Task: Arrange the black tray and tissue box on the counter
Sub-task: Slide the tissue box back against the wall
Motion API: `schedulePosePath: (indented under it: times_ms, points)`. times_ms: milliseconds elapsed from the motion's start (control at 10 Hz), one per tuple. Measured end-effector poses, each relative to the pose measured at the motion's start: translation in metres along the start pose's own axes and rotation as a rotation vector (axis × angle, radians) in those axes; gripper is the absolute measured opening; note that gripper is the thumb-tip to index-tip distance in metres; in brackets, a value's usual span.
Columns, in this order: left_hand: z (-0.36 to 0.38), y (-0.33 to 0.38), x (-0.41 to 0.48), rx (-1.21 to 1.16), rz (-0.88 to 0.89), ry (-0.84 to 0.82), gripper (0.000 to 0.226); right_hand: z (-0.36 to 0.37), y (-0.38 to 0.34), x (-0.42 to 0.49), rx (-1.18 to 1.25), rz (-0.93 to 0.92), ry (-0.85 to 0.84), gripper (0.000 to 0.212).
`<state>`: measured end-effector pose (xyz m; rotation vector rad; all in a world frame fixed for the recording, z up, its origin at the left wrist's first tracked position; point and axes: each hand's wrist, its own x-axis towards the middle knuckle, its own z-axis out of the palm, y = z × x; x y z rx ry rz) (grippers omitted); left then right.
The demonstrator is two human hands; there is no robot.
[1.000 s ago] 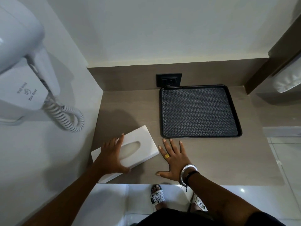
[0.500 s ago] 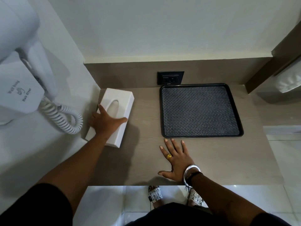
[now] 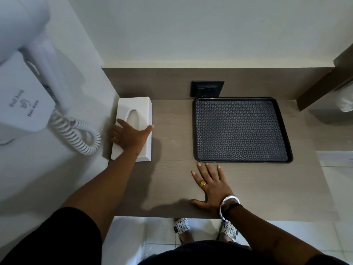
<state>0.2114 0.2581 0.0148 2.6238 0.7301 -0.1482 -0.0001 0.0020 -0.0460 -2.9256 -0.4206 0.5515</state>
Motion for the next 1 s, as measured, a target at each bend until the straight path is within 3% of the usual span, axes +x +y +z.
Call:
schedulePosePath:
  times_ms: [200,300,800,900,1000]
  points:
    - [0.008,-0.029,-0.034,0.247,0.558,0.091,0.121,-0.003,-0.001,0.000,-0.011,0.004,-0.019,0.096]
    - [0.012,-0.047,-0.037,0.357,0.649,0.074,0.122,-0.003,0.000,0.000,-0.017,0.002,-0.022,0.095]
    - [0.005,-0.051,0.006,0.388,0.601,0.060,0.124,-0.004,-0.003,-0.004,-0.009,0.000,-0.004,0.092]
    - [-0.001,-0.050,0.004,0.408,0.579,-0.007,0.130,-0.010,-0.003,-0.006,0.017,0.007,-0.018,0.089]
    - [-0.013,-0.025,-0.013,0.291,0.623,0.053,0.125,-0.025,-0.009,-0.017,0.082,0.026,-0.033,0.086]
